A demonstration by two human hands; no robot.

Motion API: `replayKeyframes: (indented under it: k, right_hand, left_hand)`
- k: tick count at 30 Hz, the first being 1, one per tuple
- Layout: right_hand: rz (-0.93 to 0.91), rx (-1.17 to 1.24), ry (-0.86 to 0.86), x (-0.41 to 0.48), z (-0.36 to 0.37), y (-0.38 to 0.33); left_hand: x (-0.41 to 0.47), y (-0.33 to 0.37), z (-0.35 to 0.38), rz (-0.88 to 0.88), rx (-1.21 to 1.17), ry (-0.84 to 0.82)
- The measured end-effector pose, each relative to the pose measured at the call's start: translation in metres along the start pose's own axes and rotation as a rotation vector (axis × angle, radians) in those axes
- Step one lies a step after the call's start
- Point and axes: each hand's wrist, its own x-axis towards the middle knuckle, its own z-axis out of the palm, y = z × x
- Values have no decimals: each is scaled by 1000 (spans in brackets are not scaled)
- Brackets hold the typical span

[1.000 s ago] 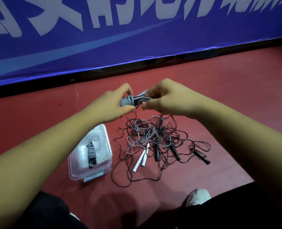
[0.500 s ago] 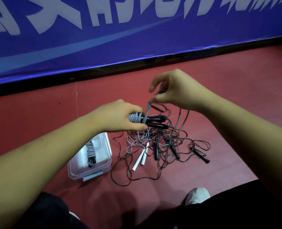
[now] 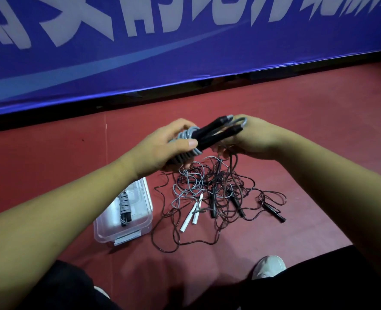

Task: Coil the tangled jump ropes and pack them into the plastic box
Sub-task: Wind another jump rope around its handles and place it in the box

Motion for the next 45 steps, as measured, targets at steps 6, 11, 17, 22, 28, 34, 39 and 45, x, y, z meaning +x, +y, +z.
replayKeyframes:
  k: [6,11,17,22,28,34,39,45]
  right_hand:
    - [74,147,-92,1,4,2]
    - [91,80,-19,-3,0,-11]
    - [-44,-523,68,-12,16,-40]
    - [-232,-809,105,-13,22,-51]
    - [-264,-911,132,-10,27,-46]
    - [-346,-912,158,-11,28,-52]
    - [-364,-914,156,-8,33,-51]
    - [-238,-663,152,-4,18,-50]
  left_hand:
    - [8,4,-5,0,-220,208]
    - [12,4,-28,-130,-202,405]
    - [16,-2,-33,-264,-143,449]
    - [16,-8,-29,-267,40,387]
    - [11,-6,-19,-243,605,148]
    - [8,3,-13,-233,835,58]
    - [3,11,-4,-330,714,-77]
    - [0,15,5,-314,425,-221]
